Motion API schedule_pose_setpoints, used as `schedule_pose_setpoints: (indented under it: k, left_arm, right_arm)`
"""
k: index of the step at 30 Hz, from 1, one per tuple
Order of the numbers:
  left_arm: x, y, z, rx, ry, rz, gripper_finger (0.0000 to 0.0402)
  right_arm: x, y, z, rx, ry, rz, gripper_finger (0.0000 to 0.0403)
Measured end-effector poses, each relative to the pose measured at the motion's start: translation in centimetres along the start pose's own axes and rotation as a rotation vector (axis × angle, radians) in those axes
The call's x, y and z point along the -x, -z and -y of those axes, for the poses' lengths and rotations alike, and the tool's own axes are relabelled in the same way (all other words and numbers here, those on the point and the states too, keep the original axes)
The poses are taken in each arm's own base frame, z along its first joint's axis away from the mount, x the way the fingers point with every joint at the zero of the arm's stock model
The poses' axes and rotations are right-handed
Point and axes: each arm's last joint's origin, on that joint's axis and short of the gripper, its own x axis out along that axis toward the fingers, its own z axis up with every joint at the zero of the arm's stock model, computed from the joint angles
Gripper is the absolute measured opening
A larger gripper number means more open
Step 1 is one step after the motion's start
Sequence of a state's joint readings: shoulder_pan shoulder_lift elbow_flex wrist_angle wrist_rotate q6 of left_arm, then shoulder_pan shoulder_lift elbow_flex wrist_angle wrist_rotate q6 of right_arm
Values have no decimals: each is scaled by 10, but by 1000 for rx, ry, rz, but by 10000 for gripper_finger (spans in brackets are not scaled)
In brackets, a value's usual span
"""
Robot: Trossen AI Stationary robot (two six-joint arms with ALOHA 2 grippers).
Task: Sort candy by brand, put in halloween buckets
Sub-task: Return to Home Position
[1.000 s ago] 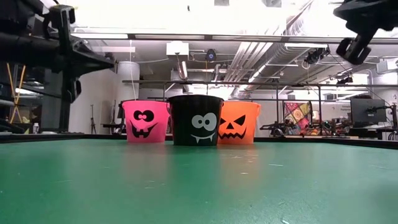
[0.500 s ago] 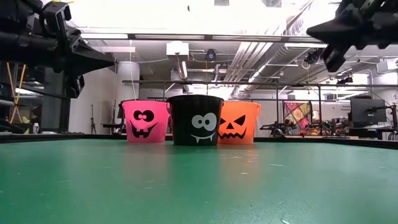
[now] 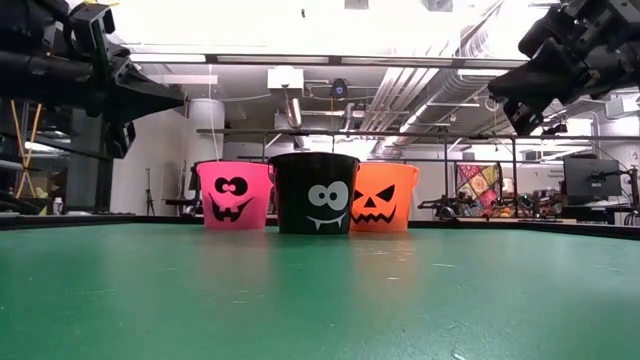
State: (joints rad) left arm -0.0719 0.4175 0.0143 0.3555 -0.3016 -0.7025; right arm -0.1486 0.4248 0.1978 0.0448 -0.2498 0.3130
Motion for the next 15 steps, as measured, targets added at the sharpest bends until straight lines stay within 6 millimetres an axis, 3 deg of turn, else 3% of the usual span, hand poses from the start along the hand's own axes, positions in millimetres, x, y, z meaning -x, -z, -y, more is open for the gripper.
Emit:
schedule_pose_setpoints:
  k: [8, 15]
  left_arm:
    - [5, -5, 2, 16, 31, 37, 1]
    - [10, -2, -3, 0, -3, -4, 1]
  right_arm:
    - [-5, 36, 5, -93, -69, 92, 0]
    - [-6, 34, 6, -10, -13, 98, 0]
